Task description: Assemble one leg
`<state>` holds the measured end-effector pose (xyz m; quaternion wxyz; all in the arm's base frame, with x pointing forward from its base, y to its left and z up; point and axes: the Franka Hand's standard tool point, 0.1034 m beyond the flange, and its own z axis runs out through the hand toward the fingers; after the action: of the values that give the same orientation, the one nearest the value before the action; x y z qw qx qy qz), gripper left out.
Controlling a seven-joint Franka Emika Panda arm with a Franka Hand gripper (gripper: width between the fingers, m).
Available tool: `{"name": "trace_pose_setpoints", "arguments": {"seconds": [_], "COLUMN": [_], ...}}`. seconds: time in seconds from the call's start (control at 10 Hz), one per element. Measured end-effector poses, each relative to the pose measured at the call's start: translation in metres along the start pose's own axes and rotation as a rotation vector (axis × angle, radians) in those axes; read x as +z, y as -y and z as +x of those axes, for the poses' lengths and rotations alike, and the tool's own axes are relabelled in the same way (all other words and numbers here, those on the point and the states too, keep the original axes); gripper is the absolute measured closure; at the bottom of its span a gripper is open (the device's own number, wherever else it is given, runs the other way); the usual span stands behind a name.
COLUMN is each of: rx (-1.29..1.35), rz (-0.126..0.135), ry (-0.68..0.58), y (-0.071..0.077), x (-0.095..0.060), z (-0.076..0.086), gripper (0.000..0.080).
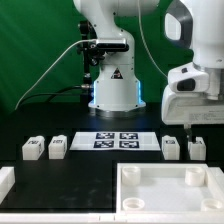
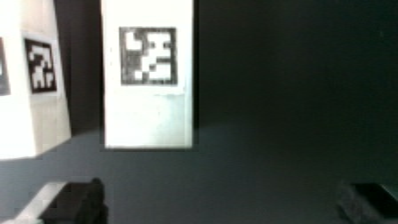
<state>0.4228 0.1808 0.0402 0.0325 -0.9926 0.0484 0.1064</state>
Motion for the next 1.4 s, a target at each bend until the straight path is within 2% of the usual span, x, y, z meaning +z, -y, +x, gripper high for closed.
{"name": "trace_pose_setpoints", "arguments": {"seconds": [0.1,0.2,0.3,0.4,0.5,0.6,0.7,0.8,0.9,1.0,1.3,1.4], "rx": [0.001,-0.020,-0.016,0.000,-0.022,-0.021,-0.020,-0.027,-0.026,-0.027,-0.028,-0.035], "rz": [0.001,-0.019,-0.015,-0.016,-0.038,-0.053,-0.057,-0.079,-0.067,-0.070,-0.072,-0.069], "ry": [0.001,0.140,0.283,0.305,0.408,0.521,0.583,0.753,0.719,0.715,0.708,0.711], "y": [-0.001,-0.008,-0.006,0.001,-0.003,-0.007,-0.006,-0.010,-0.007,-0.007,-0.007,-0.012], "x": [-0.001,0.000,-0.002,0.003,0.005,0.007,0.010,0.011,0.015,0.014,0.033,0.038], "z": [0.002,-0.009,-0.006,-0.001,-0.017,-0.021,-0.017,-0.024,-0.014,-0.016,-0.024,-0.028], "gripper": [0.0150,0.0150,0.0150,0.0150,0.0150,0.0150,0.0150,0.0150,0.0150,0.0150,0.0150,0.0150]}}
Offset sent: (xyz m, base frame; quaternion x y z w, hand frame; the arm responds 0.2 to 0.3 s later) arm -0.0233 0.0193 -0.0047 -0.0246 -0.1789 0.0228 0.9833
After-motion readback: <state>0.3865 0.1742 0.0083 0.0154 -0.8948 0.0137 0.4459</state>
